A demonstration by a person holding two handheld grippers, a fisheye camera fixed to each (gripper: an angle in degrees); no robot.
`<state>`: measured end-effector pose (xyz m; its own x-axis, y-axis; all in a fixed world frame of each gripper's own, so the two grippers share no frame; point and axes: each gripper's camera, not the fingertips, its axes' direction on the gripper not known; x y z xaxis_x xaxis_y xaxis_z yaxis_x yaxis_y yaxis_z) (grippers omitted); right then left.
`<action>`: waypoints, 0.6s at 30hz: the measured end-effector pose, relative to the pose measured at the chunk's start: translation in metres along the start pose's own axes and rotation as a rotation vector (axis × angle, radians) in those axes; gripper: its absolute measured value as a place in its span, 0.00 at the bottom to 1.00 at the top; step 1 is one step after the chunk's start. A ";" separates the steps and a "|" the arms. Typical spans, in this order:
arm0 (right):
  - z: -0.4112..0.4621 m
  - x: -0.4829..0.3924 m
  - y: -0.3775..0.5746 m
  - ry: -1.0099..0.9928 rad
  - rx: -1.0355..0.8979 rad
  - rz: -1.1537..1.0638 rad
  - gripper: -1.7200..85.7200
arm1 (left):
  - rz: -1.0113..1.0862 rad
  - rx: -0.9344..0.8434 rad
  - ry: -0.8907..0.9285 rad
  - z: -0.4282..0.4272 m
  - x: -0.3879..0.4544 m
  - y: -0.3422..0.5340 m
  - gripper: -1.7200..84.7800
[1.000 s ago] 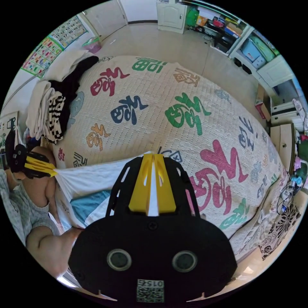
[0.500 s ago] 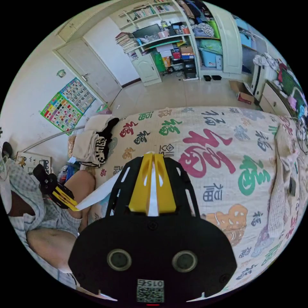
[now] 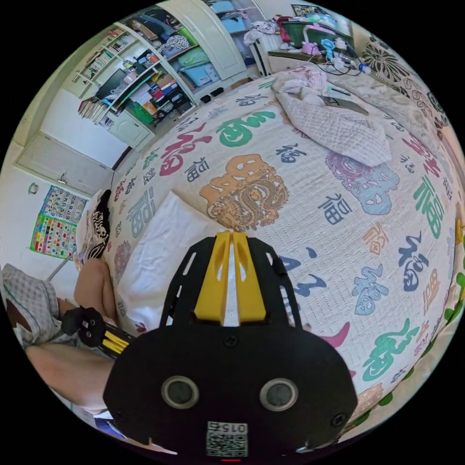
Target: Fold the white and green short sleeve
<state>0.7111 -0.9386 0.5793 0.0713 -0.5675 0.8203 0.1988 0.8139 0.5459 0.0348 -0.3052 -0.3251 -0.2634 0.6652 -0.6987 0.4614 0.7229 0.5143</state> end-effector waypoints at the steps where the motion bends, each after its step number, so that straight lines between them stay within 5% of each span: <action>1: 0.000 0.013 0.007 -0.005 -0.002 0.013 0.01 | 0.006 -0.021 -0.028 0.012 0.001 -0.009 0.03; 7: -0.001 0.073 0.044 -0.075 0.035 0.142 0.08 | -0.024 -0.142 -0.024 0.071 -0.011 -0.040 0.09; 13: -0.035 0.086 0.093 -0.055 0.090 0.112 0.09 | 0.059 0.056 -0.017 -0.002 -0.022 -0.059 0.11; 18: -0.028 0.102 0.117 -0.060 0.028 0.127 0.12 | -0.307 0.195 -0.278 -0.067 -0.138 -0.065 0.15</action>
<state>0.7685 -0.9051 0.7221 0.0352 -0.4517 0.8915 0.1641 0.8825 0.4407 -0.0151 -0.4315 -0.2288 -0.1876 0.3311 -0.9247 0.5555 0.8122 0.1781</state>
